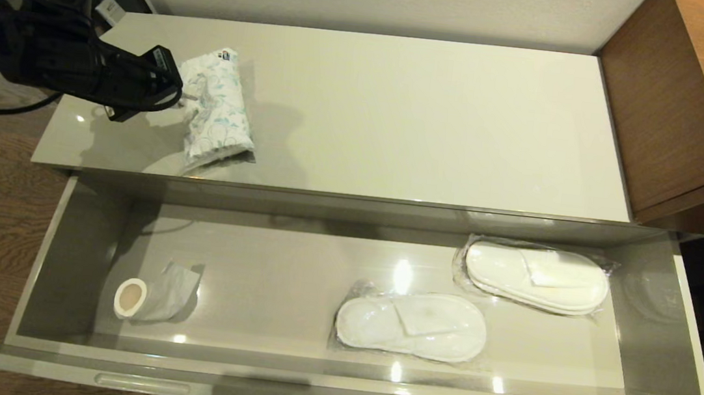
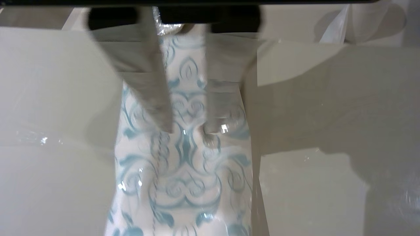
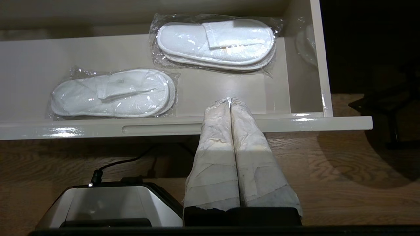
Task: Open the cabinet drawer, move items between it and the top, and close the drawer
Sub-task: Pick up the tissue on the table
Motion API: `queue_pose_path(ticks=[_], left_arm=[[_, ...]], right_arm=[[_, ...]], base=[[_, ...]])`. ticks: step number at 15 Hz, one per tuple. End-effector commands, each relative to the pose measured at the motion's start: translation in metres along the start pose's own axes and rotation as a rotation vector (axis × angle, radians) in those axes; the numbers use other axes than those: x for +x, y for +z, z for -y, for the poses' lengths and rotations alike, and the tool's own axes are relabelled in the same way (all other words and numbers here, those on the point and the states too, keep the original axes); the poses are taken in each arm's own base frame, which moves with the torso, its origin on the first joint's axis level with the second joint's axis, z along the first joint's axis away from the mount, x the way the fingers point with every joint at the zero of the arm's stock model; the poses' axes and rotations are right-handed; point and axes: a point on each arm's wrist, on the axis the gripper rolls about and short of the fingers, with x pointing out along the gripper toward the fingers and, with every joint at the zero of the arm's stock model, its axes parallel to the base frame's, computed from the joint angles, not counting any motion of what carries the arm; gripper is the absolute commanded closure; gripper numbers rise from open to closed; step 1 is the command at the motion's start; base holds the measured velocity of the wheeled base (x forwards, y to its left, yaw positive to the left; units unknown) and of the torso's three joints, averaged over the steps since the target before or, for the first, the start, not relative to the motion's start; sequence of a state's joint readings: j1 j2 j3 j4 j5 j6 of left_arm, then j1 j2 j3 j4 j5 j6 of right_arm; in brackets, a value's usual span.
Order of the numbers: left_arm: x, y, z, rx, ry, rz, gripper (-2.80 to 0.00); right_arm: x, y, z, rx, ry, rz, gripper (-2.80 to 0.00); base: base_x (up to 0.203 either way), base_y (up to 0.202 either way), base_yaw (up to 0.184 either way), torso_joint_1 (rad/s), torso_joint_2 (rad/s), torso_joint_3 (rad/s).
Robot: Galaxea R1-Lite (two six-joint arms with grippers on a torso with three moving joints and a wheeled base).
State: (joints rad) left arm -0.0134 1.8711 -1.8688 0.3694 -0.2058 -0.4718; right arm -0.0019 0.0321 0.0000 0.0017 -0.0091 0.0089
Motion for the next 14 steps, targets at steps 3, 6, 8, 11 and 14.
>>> queue_pose_path(ticks=[3,6,8,11,14], left_arm=[[-0.021,0.003,0.008,0.011,-0.025,0.028,-2.8],[-0.007,-0.013,0.013,0.019,-0.033,-0.034,-2.8],[-0.002,-0.017,0.014,0.022,-0.034,-0.05,-2.8],[0.029,-0.033,0.016,0.034,-0.04,-0.092,-2.8],[0.046,-0.043,0.014,0.106,0.005,-0.096,-2.8]], right_arm=[[0.0,0.0,0.0,-0.002,0.0,-0.004,0.0],[0.0,0.0,0.0,-0.003,0.002,-0.005,0.0],[0.0,0.0,0.0,-0.003,0.002,-0.005,0.0],[0.0,0.0,0.0,-0.004,0.002,0.0,0.0],[0.0,-0.001,0.0,-0.006,0.002,-0.001,0.0]], base=[[0.0,0.0,0.0,0.0,0.0,0.0],[0.0,0.0,0.0,0.0,0.0,0.0],[0.0,0.0,0.0,0.0,0.0,0.0],[0.0,0.0,0.0,0.0,0.0,0.0],[0.0,0.0,0.0,0.0,0.0,0.0]])
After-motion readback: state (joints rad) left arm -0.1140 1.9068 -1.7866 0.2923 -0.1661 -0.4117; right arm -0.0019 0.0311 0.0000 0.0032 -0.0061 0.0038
